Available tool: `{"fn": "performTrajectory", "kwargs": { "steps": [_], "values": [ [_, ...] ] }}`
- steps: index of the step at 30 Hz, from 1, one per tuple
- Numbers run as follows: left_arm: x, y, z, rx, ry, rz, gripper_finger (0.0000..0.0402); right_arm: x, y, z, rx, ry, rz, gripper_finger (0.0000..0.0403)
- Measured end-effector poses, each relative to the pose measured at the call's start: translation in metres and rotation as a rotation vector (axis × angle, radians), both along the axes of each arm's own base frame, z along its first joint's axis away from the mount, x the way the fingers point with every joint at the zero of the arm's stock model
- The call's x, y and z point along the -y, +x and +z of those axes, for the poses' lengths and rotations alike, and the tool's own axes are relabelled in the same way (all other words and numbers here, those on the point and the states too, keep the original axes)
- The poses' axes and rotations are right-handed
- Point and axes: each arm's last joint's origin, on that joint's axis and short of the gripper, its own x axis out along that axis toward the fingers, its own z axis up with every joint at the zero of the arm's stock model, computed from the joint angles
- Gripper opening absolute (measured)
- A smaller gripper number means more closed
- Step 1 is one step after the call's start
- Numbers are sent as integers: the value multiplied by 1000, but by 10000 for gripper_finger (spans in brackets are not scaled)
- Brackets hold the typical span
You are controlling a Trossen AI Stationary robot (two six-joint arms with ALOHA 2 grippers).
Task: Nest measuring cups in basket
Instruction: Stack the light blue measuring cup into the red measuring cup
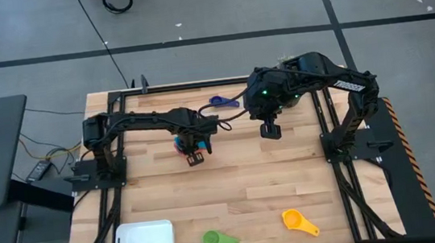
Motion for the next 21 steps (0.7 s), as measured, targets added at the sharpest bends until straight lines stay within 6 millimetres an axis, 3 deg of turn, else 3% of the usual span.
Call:
{"fn": "performTrajectory", "kwargs": {
  "steps": [9,21],
  "values": [
    [0,1,0,6,1,-1,14,0,0,0,0,0,0,5],
    [0,-1,0,-13,0,-2,69,0,0,0,0,1,0,5]
  ]
}}
